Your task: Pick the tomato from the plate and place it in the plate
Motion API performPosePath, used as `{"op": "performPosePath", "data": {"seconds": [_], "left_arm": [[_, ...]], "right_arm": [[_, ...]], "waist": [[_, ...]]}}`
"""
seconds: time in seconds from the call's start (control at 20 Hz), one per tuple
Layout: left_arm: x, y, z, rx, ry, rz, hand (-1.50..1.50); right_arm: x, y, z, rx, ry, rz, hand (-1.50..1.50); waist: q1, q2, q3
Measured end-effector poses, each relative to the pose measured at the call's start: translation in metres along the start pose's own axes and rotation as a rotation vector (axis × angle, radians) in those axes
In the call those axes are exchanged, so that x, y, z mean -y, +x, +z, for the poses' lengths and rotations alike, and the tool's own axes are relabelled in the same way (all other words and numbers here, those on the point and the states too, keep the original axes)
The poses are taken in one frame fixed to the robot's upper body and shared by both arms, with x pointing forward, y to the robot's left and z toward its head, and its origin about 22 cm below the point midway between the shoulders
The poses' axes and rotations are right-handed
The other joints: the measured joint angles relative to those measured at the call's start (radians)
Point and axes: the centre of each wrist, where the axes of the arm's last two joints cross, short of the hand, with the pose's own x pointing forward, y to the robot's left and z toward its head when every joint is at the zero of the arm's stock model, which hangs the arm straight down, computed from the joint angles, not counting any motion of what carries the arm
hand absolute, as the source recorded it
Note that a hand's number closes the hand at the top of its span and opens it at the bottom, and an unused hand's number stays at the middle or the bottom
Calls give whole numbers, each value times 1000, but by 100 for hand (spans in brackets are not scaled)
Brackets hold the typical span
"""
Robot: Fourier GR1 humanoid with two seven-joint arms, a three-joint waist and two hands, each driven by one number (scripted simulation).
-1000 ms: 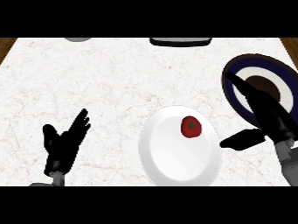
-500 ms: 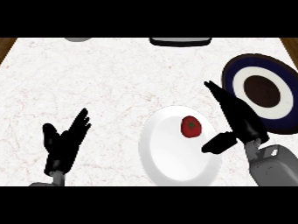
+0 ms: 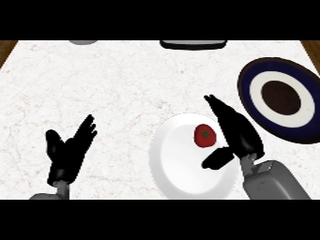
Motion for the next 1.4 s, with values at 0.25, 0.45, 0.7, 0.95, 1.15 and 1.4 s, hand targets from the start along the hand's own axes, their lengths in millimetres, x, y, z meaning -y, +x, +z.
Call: {"op": "performPosePath", "data": {"seconds": [0.25,0.45,0.7,0.95,1.15,1.4], "left_arm": [[4,0,4,-3,-4,4,0],[-4,-2,5,-3,-4,6,0],[0,2,5,0,-2,8,0],[0,0,2,-3,-6,1,0],[-2,-6,6,-6,-8,2,0],[-4,-5,9,-2,2,4,0]], "right_arm": [[-5,-2,-13,-47,-12,65,-150],[-10,2,-15,-71,-11,83,-150],[-28,-9,-29,-82,17,95,-150],[-36,-14,-38,-85,59,134,150],[-43,-20,-42,-49,91,201,150],[-46,-18,-48,-20,52,244,150]], "waist": [[1,0,0],[1,0,0],[1,0,0],[2,0,0],[2,0,0],[2,-2,-1]]}}
